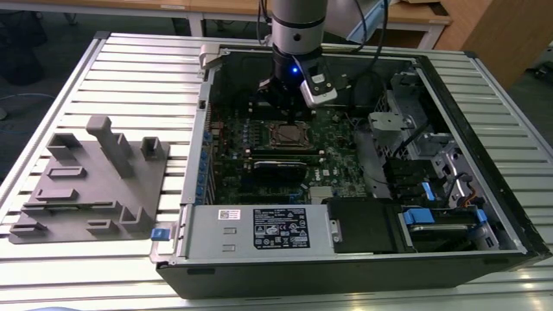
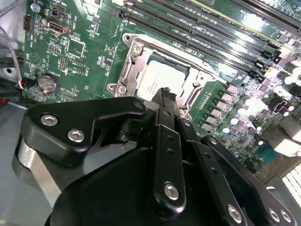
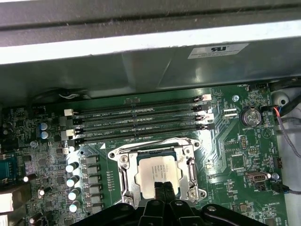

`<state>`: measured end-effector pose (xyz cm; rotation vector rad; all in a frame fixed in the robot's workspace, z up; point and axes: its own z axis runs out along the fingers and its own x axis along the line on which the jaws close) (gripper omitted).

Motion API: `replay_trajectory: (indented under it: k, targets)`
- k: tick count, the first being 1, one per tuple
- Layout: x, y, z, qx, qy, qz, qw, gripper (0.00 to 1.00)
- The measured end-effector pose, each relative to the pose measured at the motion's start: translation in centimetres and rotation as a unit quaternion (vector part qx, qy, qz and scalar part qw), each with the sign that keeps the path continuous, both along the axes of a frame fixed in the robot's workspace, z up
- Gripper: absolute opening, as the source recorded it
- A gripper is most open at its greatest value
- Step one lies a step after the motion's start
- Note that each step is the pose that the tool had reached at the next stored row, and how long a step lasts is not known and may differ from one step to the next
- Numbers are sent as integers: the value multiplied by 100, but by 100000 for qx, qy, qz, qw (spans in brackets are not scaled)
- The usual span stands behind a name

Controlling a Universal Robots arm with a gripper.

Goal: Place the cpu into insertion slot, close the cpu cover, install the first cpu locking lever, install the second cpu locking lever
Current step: 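Install the second cpu locking lever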

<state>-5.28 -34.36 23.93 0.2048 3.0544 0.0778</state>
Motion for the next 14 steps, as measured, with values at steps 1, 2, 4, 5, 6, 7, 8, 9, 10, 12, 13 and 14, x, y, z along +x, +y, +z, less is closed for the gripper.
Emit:
replay_trajectory:
  k: [1, 2, 4, 5, 6, 7, 8, 9, 10, 12, 13, 14]
  targets:
    - [0, 0, 15, -7, 2, 2, 100000, 11]
    - [0, 0, 28, -6, 3, 2, 100000, 11]
    - [0, 0, 41, -1, 0, 1, 100000, 11]
    - [0, 0, 41, 9, -4, 2, 100000, 11]
    - [0, 0, 41, 10, -4, 2, 100000, 11]
    - [0, 0, 41, 7, -2, 2, 100000, 11]
    - [0, 0, 42, 3, -2, 3, 100000, 11]
    - [0, 0, 42, 0, 7, 4, 100000, 11]
    - [2, 0, 42, 1, 138, 14, 100000, 11]
    - [3, 0, 43, -15, 825, 8, 99997, 11]
    - [3, 0, 43, -18, 891, 3, 99996, 11]
    - [3, 0, 43, -11, 904, -2, 99996, 11]
